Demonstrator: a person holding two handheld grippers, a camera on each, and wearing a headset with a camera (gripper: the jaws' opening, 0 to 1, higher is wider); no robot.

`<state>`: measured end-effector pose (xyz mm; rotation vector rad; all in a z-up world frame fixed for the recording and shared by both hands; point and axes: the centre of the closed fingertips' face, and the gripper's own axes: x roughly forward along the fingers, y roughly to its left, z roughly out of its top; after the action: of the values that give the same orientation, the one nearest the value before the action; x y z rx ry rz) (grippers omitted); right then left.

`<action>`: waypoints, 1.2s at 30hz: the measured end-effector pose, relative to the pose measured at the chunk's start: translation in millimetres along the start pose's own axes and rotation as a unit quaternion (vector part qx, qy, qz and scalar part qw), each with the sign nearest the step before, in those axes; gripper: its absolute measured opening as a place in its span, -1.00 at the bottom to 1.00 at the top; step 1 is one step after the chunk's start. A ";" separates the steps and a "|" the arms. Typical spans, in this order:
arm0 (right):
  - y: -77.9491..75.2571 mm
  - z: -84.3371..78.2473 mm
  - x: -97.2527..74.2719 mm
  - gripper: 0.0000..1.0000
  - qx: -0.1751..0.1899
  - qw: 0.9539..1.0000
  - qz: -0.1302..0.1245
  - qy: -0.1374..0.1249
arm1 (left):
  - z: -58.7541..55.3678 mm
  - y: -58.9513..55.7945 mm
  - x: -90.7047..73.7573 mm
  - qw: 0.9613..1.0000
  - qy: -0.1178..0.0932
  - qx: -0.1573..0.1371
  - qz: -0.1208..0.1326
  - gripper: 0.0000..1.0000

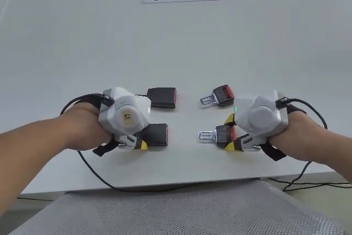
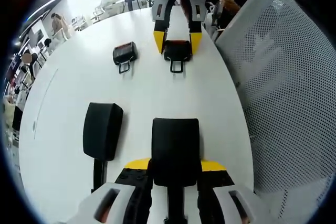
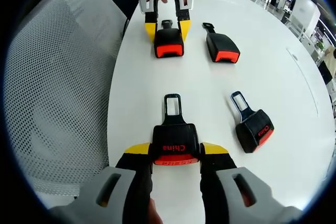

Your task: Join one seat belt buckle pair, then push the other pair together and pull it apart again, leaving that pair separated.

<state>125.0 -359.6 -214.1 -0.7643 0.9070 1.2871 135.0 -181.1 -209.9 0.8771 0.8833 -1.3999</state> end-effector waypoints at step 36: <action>-30.7 24.5 -42.8 -0.26 -0.005 0.998 -0.042 -0.036 | 30.9 36.3 -41.3 0.998 -0.040 -0.004 0.050 -0.05</action>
<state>156.6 -361.8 -165.4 -0.7516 0.8041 1.2375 171.8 -191.8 -159.7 0.8434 0.7739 -1.3346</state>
